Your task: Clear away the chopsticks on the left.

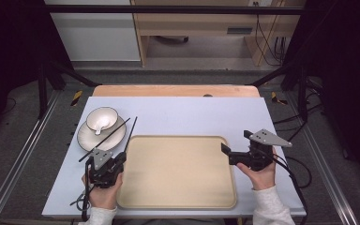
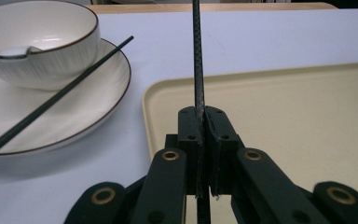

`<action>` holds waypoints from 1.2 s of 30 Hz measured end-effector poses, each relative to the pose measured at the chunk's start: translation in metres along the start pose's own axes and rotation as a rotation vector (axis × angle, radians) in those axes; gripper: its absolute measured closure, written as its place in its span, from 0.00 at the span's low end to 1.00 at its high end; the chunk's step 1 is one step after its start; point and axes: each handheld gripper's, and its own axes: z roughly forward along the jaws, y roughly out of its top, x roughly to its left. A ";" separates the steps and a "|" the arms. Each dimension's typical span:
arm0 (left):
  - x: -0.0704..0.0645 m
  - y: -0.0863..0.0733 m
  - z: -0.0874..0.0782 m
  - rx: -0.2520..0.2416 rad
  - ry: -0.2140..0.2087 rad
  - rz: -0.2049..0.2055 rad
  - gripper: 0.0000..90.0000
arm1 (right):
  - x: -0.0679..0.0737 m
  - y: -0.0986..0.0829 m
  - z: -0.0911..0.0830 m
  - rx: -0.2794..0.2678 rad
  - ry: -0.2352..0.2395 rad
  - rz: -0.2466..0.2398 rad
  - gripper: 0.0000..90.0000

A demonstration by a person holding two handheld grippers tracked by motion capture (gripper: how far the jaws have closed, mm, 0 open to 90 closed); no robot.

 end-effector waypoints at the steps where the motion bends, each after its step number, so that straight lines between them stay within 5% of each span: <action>1: -0.002 -0.001 0.000 0.004 0.008 0.003 0.95 | 0.000 0.000 0.000 -0.002 -0.001 -0.002 0.03; 14: -0.014 -0.022 -0.001 -0.043 0.050 -0.067 0.95 | 0.000 0.000 0.000 0.003 0.003 0.001 0.03; 36: -0.020 -0.051 0.020 0.069 0.107 -0.096 0.95 | 0.002 -0.004 0.009 0.036 0.012 -0.010 0.03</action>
